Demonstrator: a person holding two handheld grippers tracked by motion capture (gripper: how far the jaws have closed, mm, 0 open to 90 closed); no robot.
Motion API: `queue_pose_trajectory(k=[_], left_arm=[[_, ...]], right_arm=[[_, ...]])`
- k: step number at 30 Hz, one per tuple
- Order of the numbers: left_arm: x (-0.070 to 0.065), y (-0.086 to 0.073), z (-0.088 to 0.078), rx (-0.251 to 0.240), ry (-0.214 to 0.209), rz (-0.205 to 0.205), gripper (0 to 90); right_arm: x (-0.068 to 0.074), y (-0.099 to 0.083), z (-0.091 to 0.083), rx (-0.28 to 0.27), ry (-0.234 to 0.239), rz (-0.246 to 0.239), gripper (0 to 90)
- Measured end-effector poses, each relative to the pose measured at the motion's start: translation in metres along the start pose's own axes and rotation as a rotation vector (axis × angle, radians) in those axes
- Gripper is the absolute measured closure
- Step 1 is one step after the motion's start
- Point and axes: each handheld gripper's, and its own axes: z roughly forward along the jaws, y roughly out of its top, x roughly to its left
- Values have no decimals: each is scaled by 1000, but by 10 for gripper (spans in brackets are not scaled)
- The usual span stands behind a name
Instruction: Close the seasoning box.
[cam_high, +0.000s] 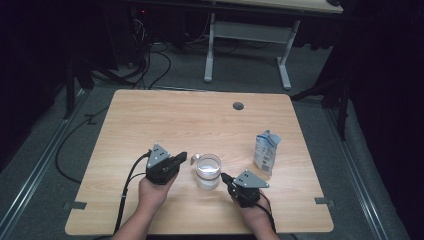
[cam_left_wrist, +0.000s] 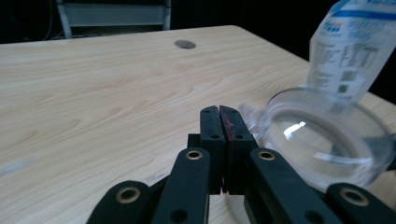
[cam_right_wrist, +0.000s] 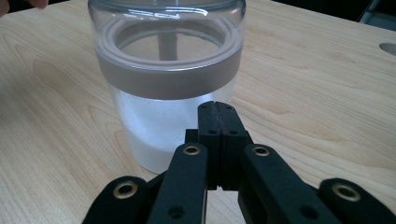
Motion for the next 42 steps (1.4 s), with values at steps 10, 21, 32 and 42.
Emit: queue_pose_trajectory(k=[10,21,32,42], left_arm=[[43,-50,-40,84,150,20,779],[66,-69,-58,137,198,-6,654],[65,-68,-63,106,192,-21,636],[65,-68,-64,92,189,-20,635]], right_arm=[[-9,0,2,4,-27,23,900],[-26,14,13,16,-69,53,900],[-20,15,8,-13,-38,39,900],[-8,15,4,-21,-21,13,900]])
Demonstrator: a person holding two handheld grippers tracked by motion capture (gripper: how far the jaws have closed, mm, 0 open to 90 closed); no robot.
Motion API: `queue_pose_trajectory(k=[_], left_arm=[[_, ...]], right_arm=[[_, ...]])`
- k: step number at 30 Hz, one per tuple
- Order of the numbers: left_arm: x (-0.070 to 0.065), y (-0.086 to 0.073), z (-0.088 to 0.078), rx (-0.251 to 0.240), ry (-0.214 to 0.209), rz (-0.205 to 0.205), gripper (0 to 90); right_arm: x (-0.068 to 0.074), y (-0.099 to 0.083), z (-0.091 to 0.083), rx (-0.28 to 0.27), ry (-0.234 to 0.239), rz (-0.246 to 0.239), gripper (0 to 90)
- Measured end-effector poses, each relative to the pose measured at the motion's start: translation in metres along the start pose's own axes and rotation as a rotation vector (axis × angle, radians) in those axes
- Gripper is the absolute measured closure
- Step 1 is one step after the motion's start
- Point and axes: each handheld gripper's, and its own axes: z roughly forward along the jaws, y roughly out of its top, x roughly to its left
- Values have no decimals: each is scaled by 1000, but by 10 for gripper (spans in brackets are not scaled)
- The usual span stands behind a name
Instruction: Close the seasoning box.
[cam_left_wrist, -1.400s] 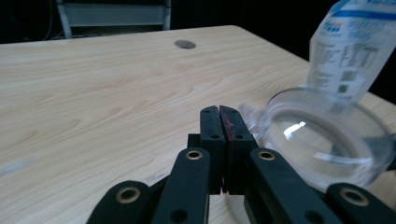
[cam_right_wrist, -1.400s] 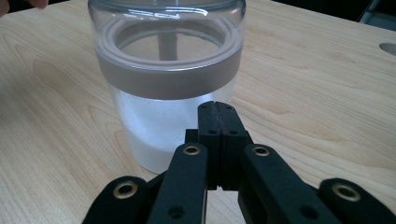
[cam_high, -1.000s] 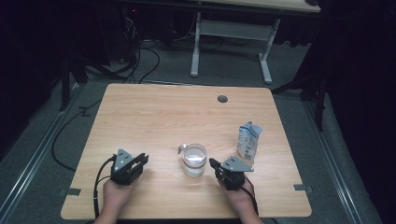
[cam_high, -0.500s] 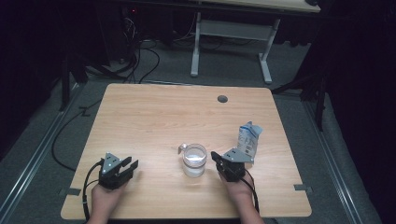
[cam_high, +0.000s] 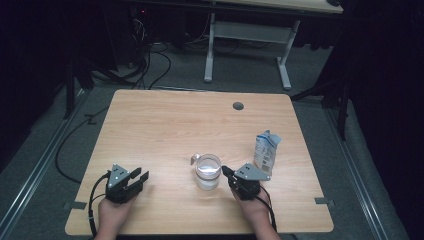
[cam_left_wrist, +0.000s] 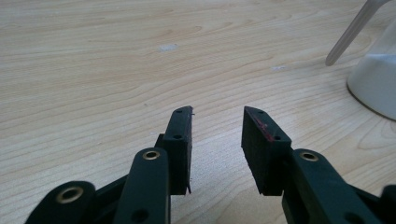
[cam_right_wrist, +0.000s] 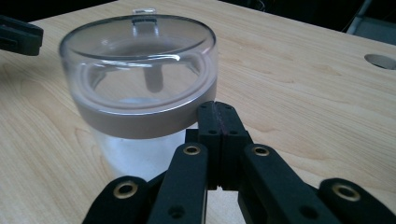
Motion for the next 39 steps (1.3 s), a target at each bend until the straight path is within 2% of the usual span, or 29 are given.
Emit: queue_pose_trajectory(k=[8,14,16,21,28,32,39], left_arm=[[-1,1,0,-1,-11,-4,636],[-2,1,1,0,-17,-2,636],[-2,2,1,-3,-16,-2,635],[0,2,-1,-9,-16,-12,636],[2,1,-2,-9,-18,-23,636],[2,1,-2,-9,-18,-23,636],[1,1,-2,-10,-19,-19,636]], right_arm=[[15,-3,-12,-7,17,-28,900],[31,-5,-15,-13,79,-46,900],[33,-4,-15,-9,81,-59,900],[23,-1,-10,-19,45,-21,900],[11,1,10,-2,18,-9,900],[13,1,9,6,17,-12,900],[26,0,-1,-5,35,-48,900]])
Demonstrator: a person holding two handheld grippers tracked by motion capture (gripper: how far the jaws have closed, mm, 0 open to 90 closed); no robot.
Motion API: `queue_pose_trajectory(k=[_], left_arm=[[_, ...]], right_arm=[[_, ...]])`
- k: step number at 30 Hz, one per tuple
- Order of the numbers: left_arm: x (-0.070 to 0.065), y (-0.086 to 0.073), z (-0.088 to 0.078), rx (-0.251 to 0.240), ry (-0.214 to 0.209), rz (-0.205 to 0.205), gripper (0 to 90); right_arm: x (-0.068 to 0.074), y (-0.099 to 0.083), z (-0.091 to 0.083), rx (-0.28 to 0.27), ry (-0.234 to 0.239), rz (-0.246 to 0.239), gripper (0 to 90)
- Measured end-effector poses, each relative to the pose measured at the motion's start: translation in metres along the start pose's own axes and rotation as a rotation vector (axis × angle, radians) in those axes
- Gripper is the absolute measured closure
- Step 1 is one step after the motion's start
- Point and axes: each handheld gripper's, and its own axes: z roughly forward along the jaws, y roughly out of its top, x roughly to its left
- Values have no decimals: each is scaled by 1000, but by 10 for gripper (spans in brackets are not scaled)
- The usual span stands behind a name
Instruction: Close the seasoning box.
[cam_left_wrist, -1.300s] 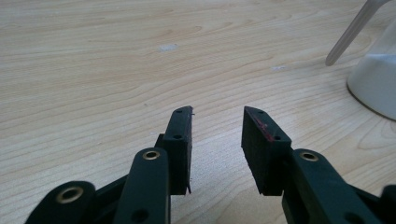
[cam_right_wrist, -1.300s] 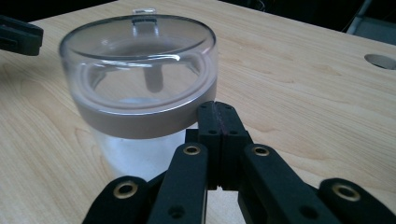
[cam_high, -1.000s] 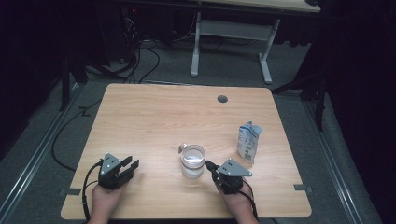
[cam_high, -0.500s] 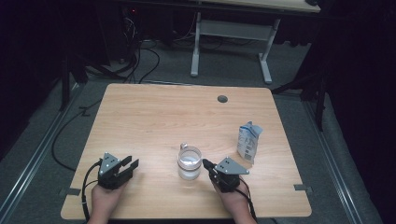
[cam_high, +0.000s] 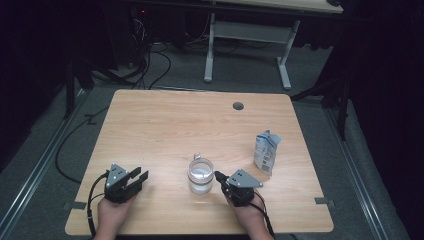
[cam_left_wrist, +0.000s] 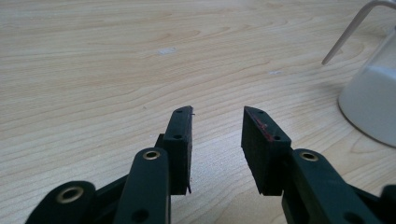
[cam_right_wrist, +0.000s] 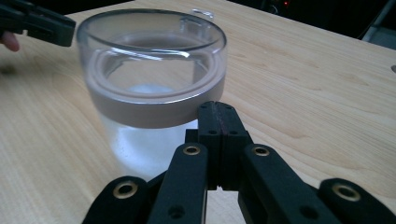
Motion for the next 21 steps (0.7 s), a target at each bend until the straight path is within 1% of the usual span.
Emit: queue_pose_trajectory(k=[5,11,14,21], left_arm=[[0,0,0,0,-2,0,636],[0,0,0,-1,-1,0,636],[0,0,0,-2,-1,0,636],[0,0,0,-1,-1,1,637]], right_arm=[[8,0,-4,-4,11,-14,900],[17,0,-4,-7,32,-38,900],[19,1,-4,-7,34,-42,900],[19,0,-4,-6,36,-38,890]])
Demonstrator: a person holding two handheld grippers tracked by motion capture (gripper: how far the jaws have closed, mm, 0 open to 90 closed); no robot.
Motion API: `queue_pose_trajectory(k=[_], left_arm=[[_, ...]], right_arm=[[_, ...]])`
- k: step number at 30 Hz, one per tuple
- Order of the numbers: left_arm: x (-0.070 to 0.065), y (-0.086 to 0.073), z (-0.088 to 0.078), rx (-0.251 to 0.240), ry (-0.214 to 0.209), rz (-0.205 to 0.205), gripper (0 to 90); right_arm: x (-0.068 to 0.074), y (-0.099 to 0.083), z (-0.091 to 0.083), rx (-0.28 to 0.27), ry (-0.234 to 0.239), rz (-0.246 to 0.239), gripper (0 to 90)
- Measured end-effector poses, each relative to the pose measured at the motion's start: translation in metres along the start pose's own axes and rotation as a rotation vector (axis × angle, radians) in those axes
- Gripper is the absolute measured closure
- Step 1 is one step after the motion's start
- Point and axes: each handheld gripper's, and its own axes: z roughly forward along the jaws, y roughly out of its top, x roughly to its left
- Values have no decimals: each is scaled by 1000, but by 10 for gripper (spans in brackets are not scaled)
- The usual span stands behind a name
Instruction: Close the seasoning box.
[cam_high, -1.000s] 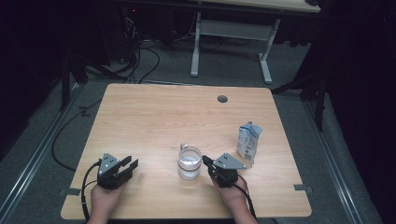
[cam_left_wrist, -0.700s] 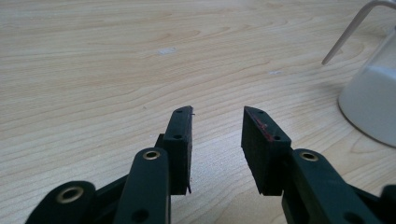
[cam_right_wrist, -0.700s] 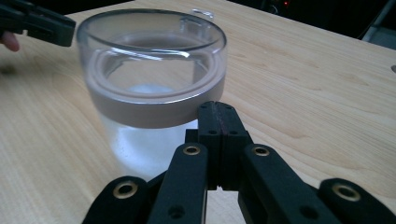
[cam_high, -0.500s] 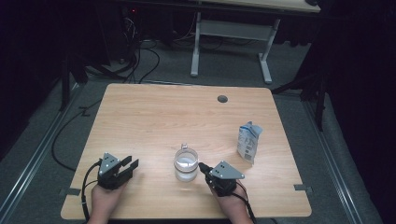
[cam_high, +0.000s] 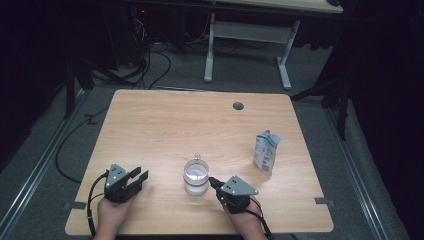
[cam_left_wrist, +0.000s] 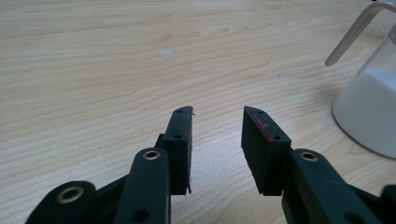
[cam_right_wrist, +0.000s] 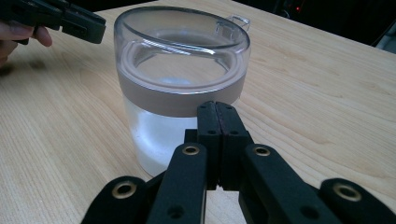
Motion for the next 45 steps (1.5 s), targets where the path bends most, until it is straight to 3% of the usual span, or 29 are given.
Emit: queue_pose_trajectory(k=[7,11,16,24,27,31,45], left_arm=[[0,0,0,1,-2,2,637],[-1,-1,1,5,-6,3,636],[-2,-1,2,5,-7,5,636],[-1,-1,1,4,-8,1,635],[-1,-1,1,4,-8,1,635],[-3,-1,2,8,-8,7,635],[-1,-2,0,5,-3,1,633]], right_arm=[[-7,-3,2,5,-8,27,831],[-19,-9,5,22,-20,75,776],[-34,-18,3,33,-77,96,707],[-66,-35,-23,28,-163,139,660],[-81,-45,-42,20,-215,163,654],[-93,-54,-59,6,-251,201,650],[-90,-52,-55,2,-239,184,634]])
